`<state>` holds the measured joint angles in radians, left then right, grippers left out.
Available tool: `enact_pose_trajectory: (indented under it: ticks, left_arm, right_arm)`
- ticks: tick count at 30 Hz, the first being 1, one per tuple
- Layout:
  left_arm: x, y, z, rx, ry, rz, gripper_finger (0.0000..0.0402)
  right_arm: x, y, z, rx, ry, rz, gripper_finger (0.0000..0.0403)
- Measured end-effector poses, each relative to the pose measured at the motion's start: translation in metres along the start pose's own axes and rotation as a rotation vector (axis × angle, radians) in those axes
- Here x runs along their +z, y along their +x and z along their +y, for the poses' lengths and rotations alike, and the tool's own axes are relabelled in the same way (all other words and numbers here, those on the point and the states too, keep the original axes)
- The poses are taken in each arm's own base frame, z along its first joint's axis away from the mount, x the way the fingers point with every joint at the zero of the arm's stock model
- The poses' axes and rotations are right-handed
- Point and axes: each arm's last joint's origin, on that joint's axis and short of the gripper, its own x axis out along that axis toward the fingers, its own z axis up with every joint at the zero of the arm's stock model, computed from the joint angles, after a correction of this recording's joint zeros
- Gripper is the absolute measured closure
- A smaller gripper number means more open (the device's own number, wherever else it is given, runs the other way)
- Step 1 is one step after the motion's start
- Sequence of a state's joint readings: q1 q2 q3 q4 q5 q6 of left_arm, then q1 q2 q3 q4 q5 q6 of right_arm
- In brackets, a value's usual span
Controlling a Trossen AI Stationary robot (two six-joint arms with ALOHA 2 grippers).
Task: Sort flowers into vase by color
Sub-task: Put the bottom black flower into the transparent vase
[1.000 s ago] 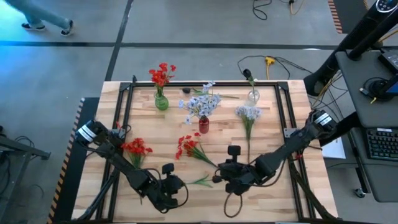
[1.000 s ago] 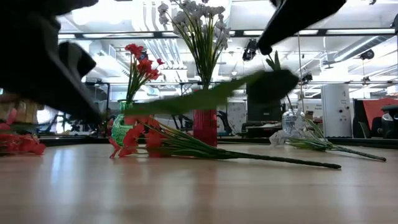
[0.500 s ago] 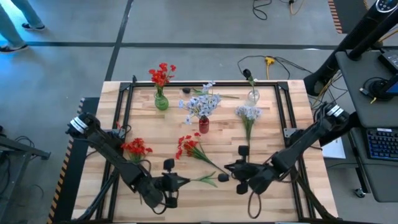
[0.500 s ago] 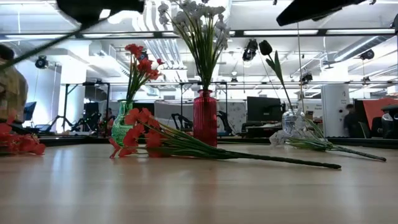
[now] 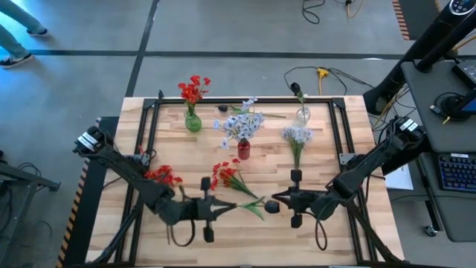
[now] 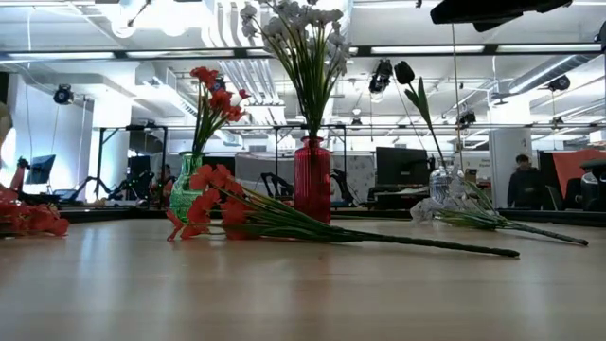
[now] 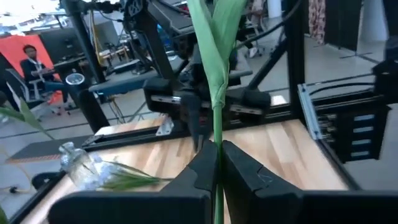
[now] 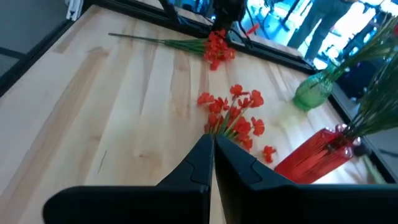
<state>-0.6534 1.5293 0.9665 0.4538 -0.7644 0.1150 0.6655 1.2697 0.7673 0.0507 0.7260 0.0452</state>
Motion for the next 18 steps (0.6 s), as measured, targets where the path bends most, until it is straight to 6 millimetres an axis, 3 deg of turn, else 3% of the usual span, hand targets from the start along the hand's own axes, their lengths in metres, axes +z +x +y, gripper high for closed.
enact_pose_trajectory:
  ticks: [8,18]
  left_arm:
    - [-0.004,0.023,0.020,-0.062,-0.009,-0.022,0.0401]
    - [-0.028,0.043,0.007,-0.085,0.003,-0.045,0.0401]
  right_arm:
    - [0.001,0.000,0.001,0.030,-0.032,-0.013,0.0394]
    - [0.006,-0.001,0.002,0.039,-0.017,-0.050,0.0394]
